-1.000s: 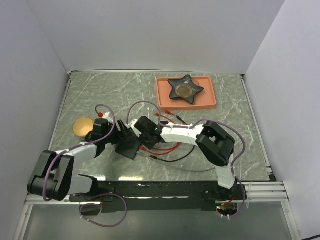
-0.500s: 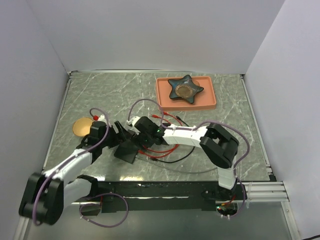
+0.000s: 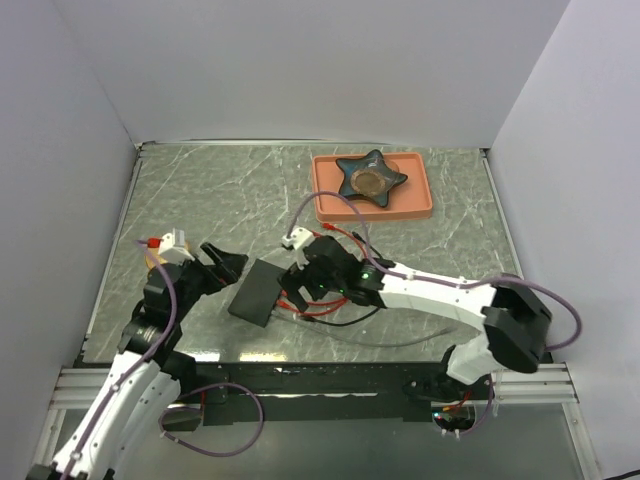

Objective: Insert the plug into the switch port

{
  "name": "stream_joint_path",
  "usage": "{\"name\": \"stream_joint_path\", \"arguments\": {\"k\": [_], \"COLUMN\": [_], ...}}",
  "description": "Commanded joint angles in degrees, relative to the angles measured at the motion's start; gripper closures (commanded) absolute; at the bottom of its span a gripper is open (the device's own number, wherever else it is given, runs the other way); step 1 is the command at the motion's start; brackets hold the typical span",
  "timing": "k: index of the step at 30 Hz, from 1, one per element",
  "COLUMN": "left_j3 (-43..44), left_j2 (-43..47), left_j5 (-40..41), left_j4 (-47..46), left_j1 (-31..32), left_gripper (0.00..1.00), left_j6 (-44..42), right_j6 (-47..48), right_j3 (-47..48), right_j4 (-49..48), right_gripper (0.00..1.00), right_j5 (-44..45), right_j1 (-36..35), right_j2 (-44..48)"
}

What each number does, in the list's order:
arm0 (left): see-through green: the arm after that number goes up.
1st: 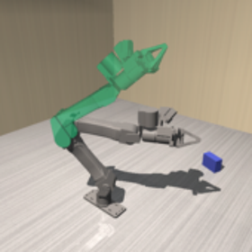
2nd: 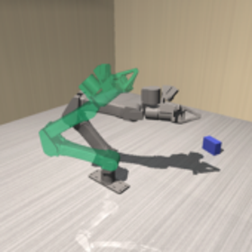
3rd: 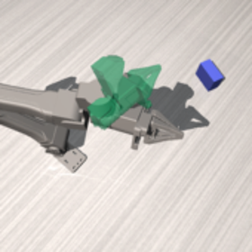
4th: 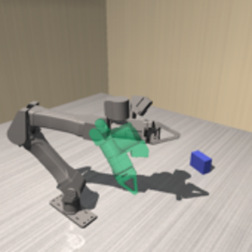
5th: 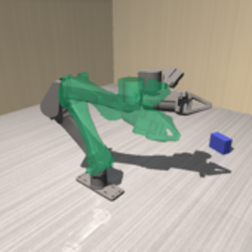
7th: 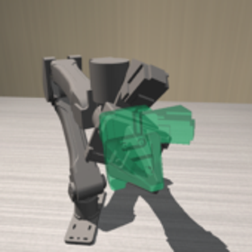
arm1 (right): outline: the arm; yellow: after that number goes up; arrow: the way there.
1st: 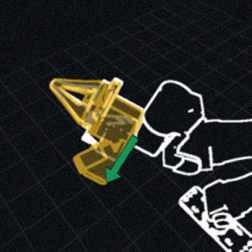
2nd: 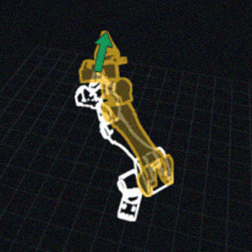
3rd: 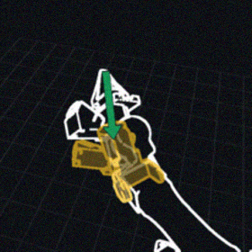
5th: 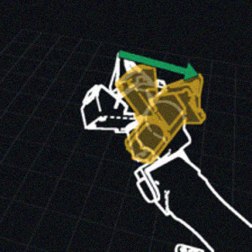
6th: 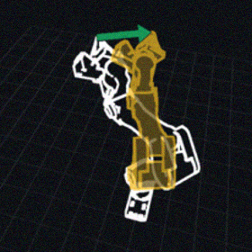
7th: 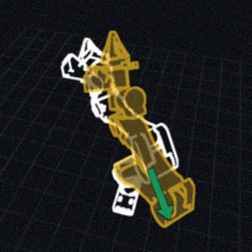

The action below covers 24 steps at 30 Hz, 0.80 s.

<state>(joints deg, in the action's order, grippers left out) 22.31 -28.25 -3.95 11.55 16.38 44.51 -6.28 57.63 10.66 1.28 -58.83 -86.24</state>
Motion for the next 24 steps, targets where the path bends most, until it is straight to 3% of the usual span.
{"name": "stream_joint_path", "arguments": {"k": [1,8,14,17,24], "left_j3": [2.2,0.7,3.0,2.8,2.4], "left_j2": [6.3,13.4,11.6,11.0,9.3], "left_j5": [0.3,-1.9,-1.2,-1.2,-0.7], "left_j4": [0.4,-2.6,0.9,0.1,0.0], "left_j1": [0.1,0.1,0.1,0.1,0.1], "left_gripper": [0.01,0.04,0.04,0.04,0.04], "left_j6": [0.8,1.7,0.8,1.5,2.0], "right_j6": [-1.4,-2.2,-4.2,-4.6,-6.6], "right_j3": [-4.4,-8.8,-10.8,-10.3,-10.6], "right_j4": [-0.4,1.8,0.8,1.9,2.0], "right_gripper": [0.01,0.01,0.01,0.06,0.28], "right_j5": [1.0,2.6,4.0,6.1,8.4], "right_j1": [-0.7,-0.9,-2.3,-3.7,-7.3], "right_j2": [7.2,11.6,9.5,7.4,2.7]}}
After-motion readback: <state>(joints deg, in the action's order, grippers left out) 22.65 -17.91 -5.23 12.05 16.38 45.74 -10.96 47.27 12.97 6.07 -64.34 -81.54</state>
